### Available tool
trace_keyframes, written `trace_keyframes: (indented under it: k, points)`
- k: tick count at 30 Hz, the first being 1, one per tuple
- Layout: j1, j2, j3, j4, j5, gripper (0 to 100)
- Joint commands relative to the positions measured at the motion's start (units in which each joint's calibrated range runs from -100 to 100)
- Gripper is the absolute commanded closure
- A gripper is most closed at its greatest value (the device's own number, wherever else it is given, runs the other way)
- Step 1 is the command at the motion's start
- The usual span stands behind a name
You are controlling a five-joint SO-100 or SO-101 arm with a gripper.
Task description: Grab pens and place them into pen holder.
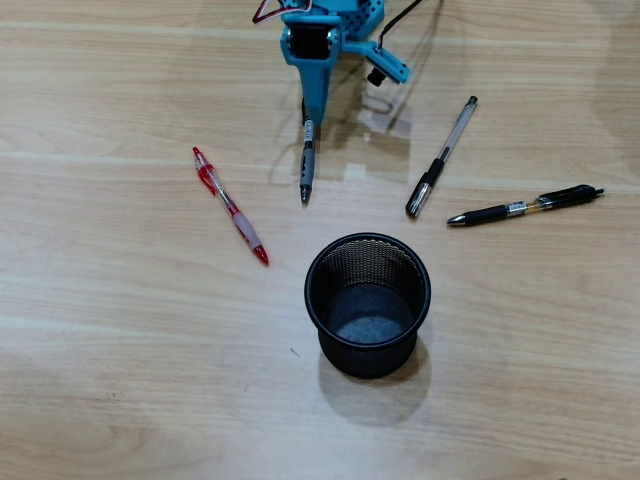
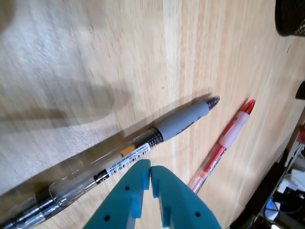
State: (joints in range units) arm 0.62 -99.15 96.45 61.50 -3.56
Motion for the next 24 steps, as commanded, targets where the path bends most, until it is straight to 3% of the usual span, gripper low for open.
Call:
trace_keyframes:
  k: [1, 18, 24]
  points:
    - [1.44, -0.26, 0.20, -0.77, -0.15, 98]
    - [1.35, -0.26, 0.20, -0.77, -0.21, 98]
    - [1.62, 1.53, -21.25, -0.04, 0.16, 98]
